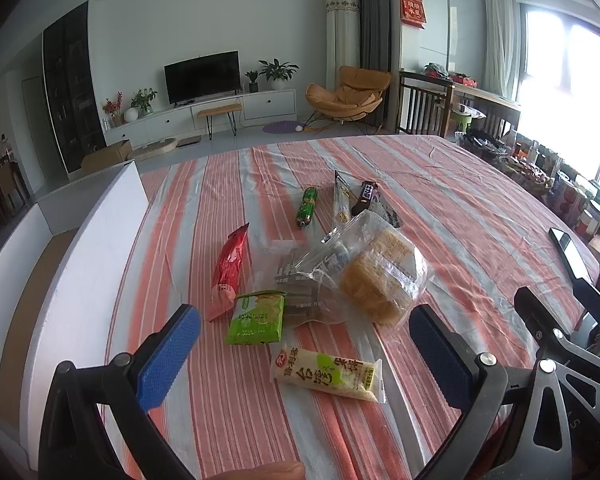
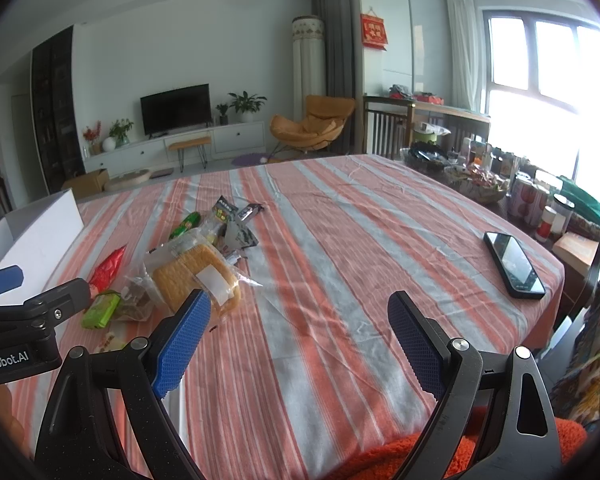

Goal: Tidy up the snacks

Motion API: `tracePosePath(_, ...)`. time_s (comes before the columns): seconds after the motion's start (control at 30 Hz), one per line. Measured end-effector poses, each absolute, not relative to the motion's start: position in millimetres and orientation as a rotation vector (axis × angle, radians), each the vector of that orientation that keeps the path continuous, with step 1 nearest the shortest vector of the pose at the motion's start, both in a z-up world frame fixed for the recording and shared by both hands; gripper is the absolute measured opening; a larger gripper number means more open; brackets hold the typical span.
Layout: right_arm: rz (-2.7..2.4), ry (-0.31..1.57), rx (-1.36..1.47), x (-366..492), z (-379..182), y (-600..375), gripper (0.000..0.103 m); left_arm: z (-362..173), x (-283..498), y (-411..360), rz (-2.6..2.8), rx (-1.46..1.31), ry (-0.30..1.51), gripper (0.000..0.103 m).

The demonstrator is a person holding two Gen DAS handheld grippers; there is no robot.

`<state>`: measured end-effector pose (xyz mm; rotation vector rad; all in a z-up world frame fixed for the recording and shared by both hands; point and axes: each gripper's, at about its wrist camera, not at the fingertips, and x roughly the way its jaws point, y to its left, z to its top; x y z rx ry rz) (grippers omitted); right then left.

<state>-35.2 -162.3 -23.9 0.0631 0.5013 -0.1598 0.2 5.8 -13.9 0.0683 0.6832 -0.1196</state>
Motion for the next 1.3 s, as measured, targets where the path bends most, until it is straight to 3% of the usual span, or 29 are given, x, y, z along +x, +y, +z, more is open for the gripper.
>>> tracePosePath(1.0, -0.161, 0.557, 0.161, -32, -35, -171, 0.092, -14, 5, 30, -0.08, 0.018, 0.696, 0.103)
tracePosePath(1.3, -0.134, 0.685, 0.217, -19, -46, -187, 0.092, -44, 13, 58, -0.109, -0.031, 0.871, 0.103)
